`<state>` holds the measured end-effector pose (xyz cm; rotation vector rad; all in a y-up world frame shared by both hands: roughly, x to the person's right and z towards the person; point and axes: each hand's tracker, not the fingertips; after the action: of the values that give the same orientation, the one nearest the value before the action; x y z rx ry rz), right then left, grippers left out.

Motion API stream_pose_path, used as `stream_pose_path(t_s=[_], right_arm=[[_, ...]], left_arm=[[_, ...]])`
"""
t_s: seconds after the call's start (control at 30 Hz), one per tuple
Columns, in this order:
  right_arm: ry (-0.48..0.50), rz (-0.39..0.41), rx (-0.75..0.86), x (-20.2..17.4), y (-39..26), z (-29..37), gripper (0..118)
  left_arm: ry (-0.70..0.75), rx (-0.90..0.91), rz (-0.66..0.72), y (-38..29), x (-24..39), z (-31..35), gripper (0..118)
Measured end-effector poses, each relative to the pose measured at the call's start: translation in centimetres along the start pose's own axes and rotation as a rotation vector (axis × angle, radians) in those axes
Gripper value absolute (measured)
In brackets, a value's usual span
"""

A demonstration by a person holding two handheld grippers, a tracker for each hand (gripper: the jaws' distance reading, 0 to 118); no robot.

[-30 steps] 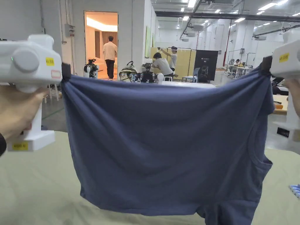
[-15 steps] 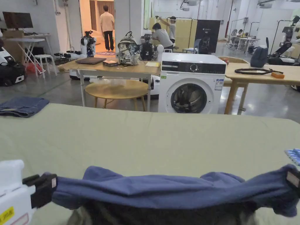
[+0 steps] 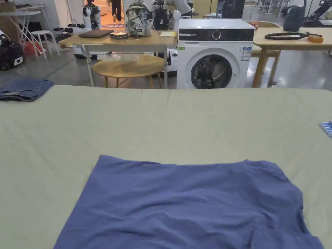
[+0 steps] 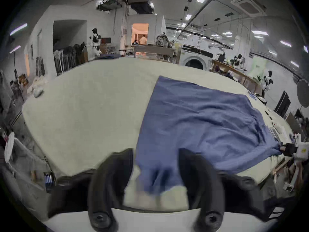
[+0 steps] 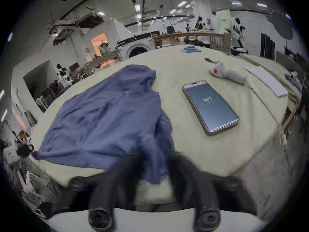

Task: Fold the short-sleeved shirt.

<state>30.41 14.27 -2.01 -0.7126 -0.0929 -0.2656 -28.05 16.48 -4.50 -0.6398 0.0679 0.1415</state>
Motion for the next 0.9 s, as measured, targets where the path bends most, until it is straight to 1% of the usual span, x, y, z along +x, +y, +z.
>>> stream_pose_path(t_s=[0.03,0.1,0.17,0.2,0.23,0.27,0.3,0.33,0.37,0.4,0.43,0.47,0.5,0.57,0.63,0.7,0.73,0.77,0.8,0.83,0.87,0.9], right_arm=[[-0.005,0.019,0.018,-0.3,0.2,0.3,65],[0.000,0.033,0.061,-1.1,1.3,1.4,65],[-0.006,0.073,0.143,-2.8,2.7,2.8,65],[0.010,0.093,0.188,-3.1,3.4,3.5,65],[0.035,0.108,0.218,-3.8,4.2,4.1,65],[0.057,0.121,0.257,-4.8,5.1,4.7,65],[0.069,0.141,0.291,-5.8,5.9,5.2,65],[0.084,0.167,0.309,-6.0,6.5,5.3,65],[0.090,0.193,0.318,-6.7,7.0,5.4,65],[0.083,0.218,0.331,-7.5,7.3,5.5,60],[0.088,0.236,0.335,-8.1,7.6,5.6,39],[0.097,0.237,0.325,-8.5,7.7,5.2,9],[0.081,0.243,0.333,-8.9,7.6,5.1,0],[0.125,0.250,0.288,-9.5,7.7,4.8,0],[0.114,0.248,0.305,-9.5,7.2,4.6,0],[0.130,0.236,0.284,-9.3,6.9,4.5,0],[0.131,0.225,0.286,-8.8,6.6,4.5,0],[0.142,0.212,0.275,-8.5,6.4,4.4,0],[0.155,0.198,0.252,-8.2,6.1,4.3,0],[0.148,0.189,0.245,-8.0,5.7,4.2,0],[0.133,0.176,0.234,-7.9,5.5,4.2,0],[0.142,0.170,0.214,-7.6,5.3,4.0,0]], left_arm=[[-0.011,0.016,0.002,0.6,0.2,0.5,71],[-0.015,0.077,-0.019,2.3,1.2,2.1,71],[-0.022,0.163,-0.055,4.0,2.7,3.8,71],[-0.016,0.193,-0.073,4.9,3.7,4.7,71],[-0.017,0.223,-0.080,5.2,3.6,5.0,68],[-0.047,0.257,-0.084,5.7,4.1,5.6,58],[-0.081,0.282,-0.087,6.3,4.7,6.2,58],[-0.106,0.288,-0.082,6.8,5.3,6.6,54],[-0.116,0.300,-0.074,6.8,5.1,6.6,40],[-0.125,0.304,-0.061,6.7,4.8,6.4,18],[-0.140,0.315,-0.054,6.7,5.1,6.5,0],[-0.154,0.349,-0.044,6.7,5.3,6.7,0],[-0.147,0.324,-0.048,6.9,6.2,6.9,0],[-0.124,0.304,-0.049,6.8,6.2,6.8,0],[-0.126,0.298,-0.042,6.5,5.2,7.1,0],[-0.137,0.283,-0.019,5.8,3.1,7.3,1],[-0.179,0.254,-0.031,5.1,1.8,7.3,34],[-0.183,0.238,-0.047,4.4,0.4,7.0,63],[-0.112,0.181,-0.056,3.6,-0.5,6.4,63],[-0.068,0.150,-0.076,2.8,-1.2,6.1,62],[-0.048,0.088,-0.094,1.9,-1.8,5.2,62],[-0.028,0.036,-0.105,0.9,-2.6,4.3,62]])
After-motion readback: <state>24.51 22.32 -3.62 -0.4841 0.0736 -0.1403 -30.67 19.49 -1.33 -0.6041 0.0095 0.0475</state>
